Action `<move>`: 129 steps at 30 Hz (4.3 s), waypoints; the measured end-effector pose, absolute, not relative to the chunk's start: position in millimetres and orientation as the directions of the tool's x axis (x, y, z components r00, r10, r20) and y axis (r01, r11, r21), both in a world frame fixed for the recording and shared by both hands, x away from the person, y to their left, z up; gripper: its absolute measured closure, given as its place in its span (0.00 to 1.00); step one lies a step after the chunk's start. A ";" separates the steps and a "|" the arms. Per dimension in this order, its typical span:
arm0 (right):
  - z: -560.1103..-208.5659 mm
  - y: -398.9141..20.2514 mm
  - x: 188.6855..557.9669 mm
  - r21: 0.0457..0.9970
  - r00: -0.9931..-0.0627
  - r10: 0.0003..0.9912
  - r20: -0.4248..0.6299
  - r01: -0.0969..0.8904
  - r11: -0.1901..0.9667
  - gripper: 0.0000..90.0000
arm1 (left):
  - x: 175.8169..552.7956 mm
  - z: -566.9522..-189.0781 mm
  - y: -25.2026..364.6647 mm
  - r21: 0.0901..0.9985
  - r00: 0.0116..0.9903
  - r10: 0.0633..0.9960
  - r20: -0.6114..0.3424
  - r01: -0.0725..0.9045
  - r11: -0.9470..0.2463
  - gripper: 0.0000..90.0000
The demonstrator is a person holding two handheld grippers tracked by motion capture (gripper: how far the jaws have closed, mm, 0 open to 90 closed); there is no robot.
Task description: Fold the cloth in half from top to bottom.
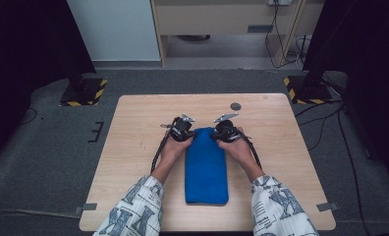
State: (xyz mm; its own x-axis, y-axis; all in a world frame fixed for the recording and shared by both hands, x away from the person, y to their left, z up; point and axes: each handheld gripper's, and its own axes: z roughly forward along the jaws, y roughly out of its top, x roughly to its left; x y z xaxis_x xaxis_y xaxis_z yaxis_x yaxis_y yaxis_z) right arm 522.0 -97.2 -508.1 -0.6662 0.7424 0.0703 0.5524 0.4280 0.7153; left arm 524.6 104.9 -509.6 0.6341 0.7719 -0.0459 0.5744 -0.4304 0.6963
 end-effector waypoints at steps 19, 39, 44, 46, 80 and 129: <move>-471.4 -102.7 483.0 0.780 -0.682 0.730 0.036 0.476 0.406 0.95 | 491.5 -466.4 110.6 0.771 0.636 0.772 -0.020 0.502 -0.393 0.94; -460.8 -103.9 484.9 0.793 -0.684 0.728 0.036 0.464 0.396 0.95 | 491.3 -460.8 113.2 0.792 0.634 0.773 -0.012 0.477 -0.380 0.94; -455.8 -104.5 486.6 0.801 -0.683 0.730 0.037 0.457 0.386 0.94 | 493.2 -453.4 113.5 0.804 0.630 0.777 -0.010 0.467 -0.368 0.94; -453.7 -104.7 487.1 0.804 -0.682 0.730 0.039 0.455 0.382 0.95 | 493.7 -452.3 113.6 0.806 0.628 0.778 -0.011 0.466 -0.365 0.94; -450.7 -111.8 479.5 0.844 -0.697 0.716 0.034 0.403 0.353 0.94 | 484.0 -443.4 120.2 0.841 0.652 0.758 -0.010 0.415 -0.346 0.94; -448.1 -110.4 473.6 0.871 -0.710 0.702 0.056 0.378 0.313 0.93 | 472.0 -432.0 130.1 0.849 0.658 0.753 -0.020 0.410 -0.335 0.94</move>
State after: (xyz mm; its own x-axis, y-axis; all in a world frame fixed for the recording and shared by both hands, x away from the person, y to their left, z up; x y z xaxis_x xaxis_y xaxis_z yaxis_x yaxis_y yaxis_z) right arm 473.6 -110.4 -448.1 -0.7104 0.7015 0.0561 0.3782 0.3134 0.8711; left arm 472.0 130.1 -432.0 0.6576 0.7531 -0.0204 0.4097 -0.3347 0.8486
